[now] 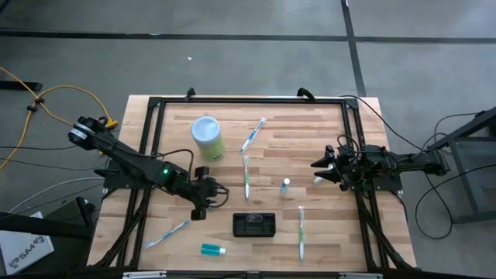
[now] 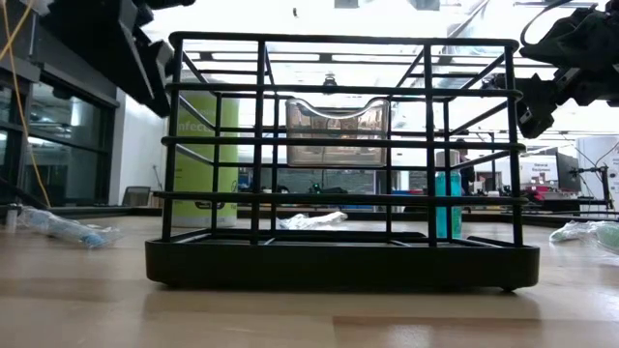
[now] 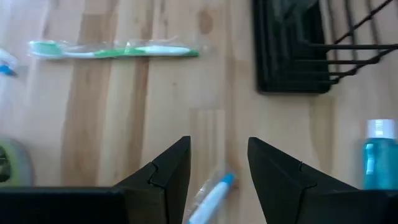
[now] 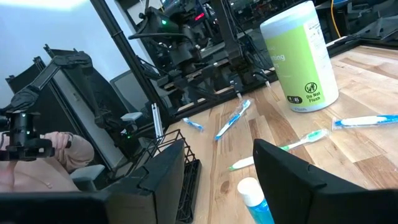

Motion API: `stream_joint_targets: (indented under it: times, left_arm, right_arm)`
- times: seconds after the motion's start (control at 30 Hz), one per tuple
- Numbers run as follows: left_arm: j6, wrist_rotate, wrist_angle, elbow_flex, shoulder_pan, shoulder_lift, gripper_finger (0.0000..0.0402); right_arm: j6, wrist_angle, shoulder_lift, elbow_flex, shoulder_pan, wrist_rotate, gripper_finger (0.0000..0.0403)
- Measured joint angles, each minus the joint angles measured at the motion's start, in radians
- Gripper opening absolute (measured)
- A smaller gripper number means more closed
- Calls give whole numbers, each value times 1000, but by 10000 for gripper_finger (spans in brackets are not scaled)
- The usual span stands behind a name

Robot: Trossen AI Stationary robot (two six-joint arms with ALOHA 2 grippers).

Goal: Pick & Place toothbrushing station
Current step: Put the bottom mouthwash into the mesh organizer

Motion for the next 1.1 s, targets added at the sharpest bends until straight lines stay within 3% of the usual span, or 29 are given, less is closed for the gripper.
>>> stream_joint_targets:
  times: [0.23,0.63,1.1]
  left_arm:
    - [-15,-19,-1,0,-90,-1,154]
    - [-176,-78,-17,15,-228,55,154]
    - [-241,-22,-342,394,-302,332,154]
  right_arm:
    - [0,0,0,0,0,0,184]
    - [0,0,0,0,0,0,184]
    - [0,0,0,0,0,0,184]
